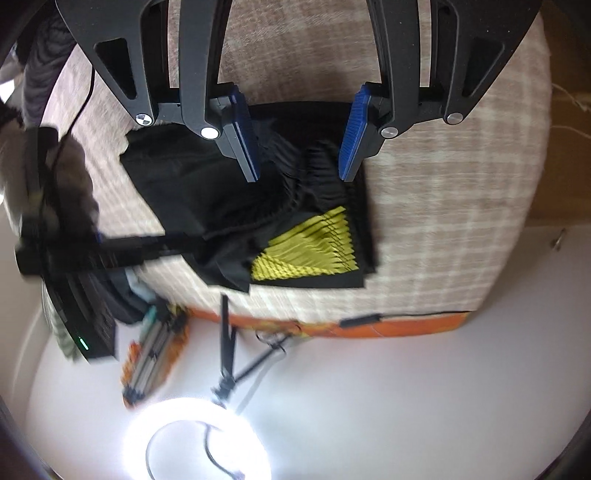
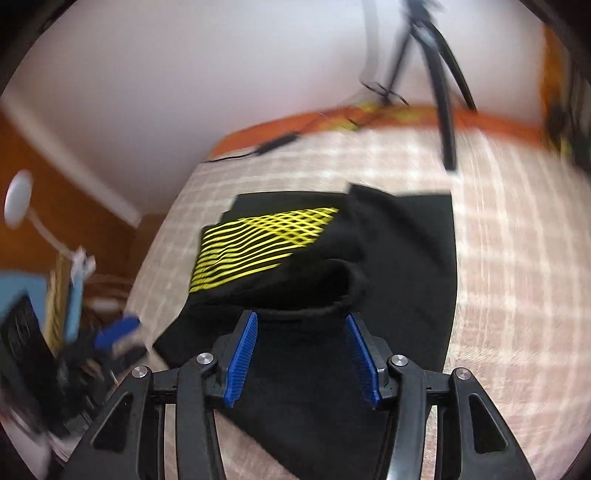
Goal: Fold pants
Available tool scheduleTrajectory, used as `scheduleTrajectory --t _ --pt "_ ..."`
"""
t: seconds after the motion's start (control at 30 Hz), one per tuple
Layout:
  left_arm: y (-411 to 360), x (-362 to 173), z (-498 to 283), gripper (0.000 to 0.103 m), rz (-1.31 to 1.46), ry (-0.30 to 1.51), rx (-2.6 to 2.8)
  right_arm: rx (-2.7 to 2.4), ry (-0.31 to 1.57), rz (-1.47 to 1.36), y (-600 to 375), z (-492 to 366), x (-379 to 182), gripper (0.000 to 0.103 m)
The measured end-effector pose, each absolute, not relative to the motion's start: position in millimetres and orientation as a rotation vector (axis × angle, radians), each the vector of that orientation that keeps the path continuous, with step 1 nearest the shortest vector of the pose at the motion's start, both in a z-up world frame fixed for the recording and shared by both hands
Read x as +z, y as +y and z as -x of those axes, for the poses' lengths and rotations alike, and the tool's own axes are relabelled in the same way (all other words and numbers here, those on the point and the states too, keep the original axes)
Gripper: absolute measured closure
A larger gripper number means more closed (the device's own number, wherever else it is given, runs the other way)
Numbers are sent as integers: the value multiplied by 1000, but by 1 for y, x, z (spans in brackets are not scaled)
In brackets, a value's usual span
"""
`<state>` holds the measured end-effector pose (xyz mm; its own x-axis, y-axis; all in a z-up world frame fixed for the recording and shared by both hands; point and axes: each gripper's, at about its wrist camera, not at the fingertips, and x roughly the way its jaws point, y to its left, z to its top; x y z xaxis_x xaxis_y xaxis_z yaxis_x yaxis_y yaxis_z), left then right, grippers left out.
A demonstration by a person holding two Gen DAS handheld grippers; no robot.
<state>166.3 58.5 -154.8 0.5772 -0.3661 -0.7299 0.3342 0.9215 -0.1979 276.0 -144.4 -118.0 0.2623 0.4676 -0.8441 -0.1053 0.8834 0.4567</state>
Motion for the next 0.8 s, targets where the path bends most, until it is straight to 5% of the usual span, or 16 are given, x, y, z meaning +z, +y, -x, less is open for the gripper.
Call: scheduleTrajectory --t 0.37,0.7,0.8 --pt "63 -180 -174 60 44 916 -361 620 1189 -565 -104 -357 -119 50" --pt "59 -172 -167 60 89 894 -303 595 1140 -414 -106 -353 -91 46" --pt "67 -161 -162 43 142 859 -289 562 1147 -340 -130 -332 -92 41"
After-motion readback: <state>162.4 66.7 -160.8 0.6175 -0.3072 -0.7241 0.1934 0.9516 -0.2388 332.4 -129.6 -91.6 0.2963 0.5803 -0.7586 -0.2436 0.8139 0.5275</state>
